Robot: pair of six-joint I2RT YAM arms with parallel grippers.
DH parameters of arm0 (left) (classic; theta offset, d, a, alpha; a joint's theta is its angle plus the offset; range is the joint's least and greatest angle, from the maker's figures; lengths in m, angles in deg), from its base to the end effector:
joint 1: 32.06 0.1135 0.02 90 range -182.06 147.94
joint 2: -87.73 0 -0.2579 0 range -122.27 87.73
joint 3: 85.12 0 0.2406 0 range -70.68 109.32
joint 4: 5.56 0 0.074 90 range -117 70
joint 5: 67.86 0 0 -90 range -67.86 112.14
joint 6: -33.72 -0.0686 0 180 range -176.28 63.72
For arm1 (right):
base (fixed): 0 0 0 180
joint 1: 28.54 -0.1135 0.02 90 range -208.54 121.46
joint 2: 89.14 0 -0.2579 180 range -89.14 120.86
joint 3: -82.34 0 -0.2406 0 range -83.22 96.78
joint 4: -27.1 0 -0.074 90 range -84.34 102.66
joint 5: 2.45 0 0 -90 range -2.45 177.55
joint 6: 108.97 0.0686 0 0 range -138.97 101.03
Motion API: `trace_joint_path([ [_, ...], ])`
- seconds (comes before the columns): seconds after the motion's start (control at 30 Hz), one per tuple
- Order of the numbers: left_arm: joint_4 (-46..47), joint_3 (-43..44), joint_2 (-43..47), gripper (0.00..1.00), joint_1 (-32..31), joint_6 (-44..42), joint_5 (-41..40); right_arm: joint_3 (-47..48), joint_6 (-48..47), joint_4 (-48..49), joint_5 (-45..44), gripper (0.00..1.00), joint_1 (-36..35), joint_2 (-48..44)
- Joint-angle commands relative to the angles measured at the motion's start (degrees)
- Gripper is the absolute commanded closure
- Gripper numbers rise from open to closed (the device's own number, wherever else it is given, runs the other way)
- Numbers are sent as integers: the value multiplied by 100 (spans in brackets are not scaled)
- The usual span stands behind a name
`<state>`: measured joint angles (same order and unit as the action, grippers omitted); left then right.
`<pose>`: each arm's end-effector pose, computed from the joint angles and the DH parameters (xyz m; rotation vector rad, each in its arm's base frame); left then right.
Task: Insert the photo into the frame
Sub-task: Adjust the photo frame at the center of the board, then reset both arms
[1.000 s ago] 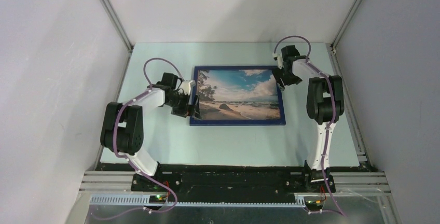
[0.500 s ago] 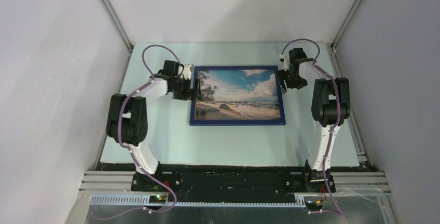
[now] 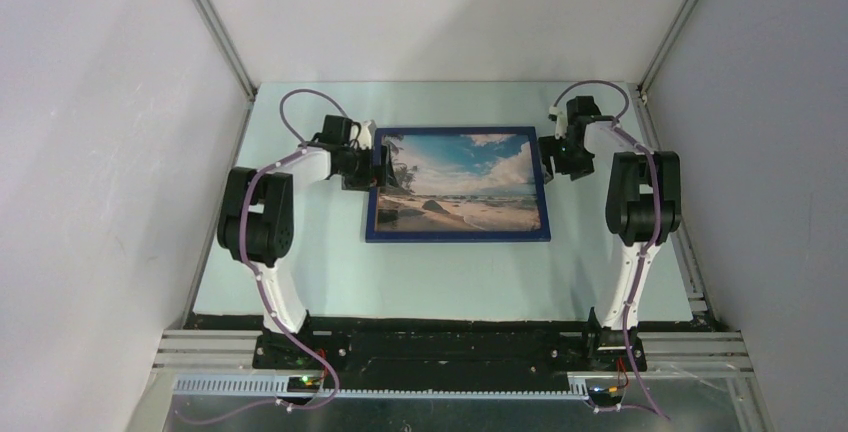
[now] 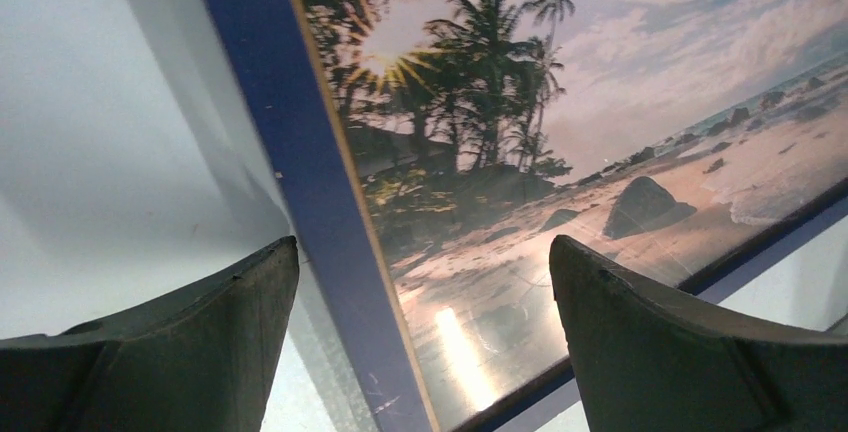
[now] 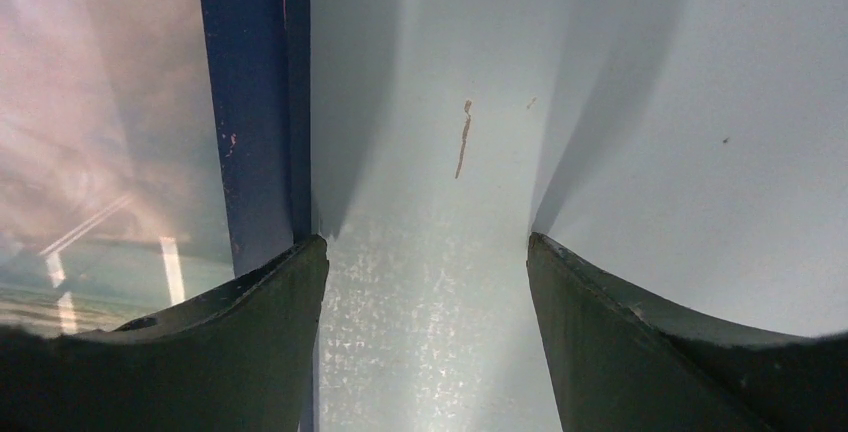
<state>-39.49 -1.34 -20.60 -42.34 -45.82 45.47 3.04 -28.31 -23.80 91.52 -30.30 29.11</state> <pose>0.3804 -0.0966 0.1416 0.1473 2.5979 -0.6595 0.4234 0.0178 0.1357 -0.2852 2.7465 0.0608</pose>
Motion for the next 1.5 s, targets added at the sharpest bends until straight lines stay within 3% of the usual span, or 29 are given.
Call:
trace_joint_path([
  [0.0,162,-30,-20,1,-189,74,275,-151,298,-257,561,23,117,-141],
  [0.43,174,140,33,1,-599,-22,386,-442,453,-223,991,23,489,-257],
  [0.73,178,85,331,0,-546,-123,-333,-461,440,-193,788,23,594,-353],
  [1.03,203,-71,1368,0,-314,-357,-1726,-545,548,-66,853,22,1023,-1347],
  [1.2,310,-338,2205,0,-157,-458,-2092,-864,572,42,883,21,1168,-2175],
  [1.27,347,-501,2547,0,-60,-541,-2105,-1044,555,102,849,17,1215,-2532],
  [1.3,361,-558,2665,0,9,-578,-2114,-1173,543,130,816,7,1249,-2777],
  [1.33,378,-686,2920,0,44,-650,-2136,-1314,524,190,794,4,1262,-2898],
  [1.47,442,-1106,3747,0,229,-823,-2206,-1715,488,365,700,1,1350,-3620],
])
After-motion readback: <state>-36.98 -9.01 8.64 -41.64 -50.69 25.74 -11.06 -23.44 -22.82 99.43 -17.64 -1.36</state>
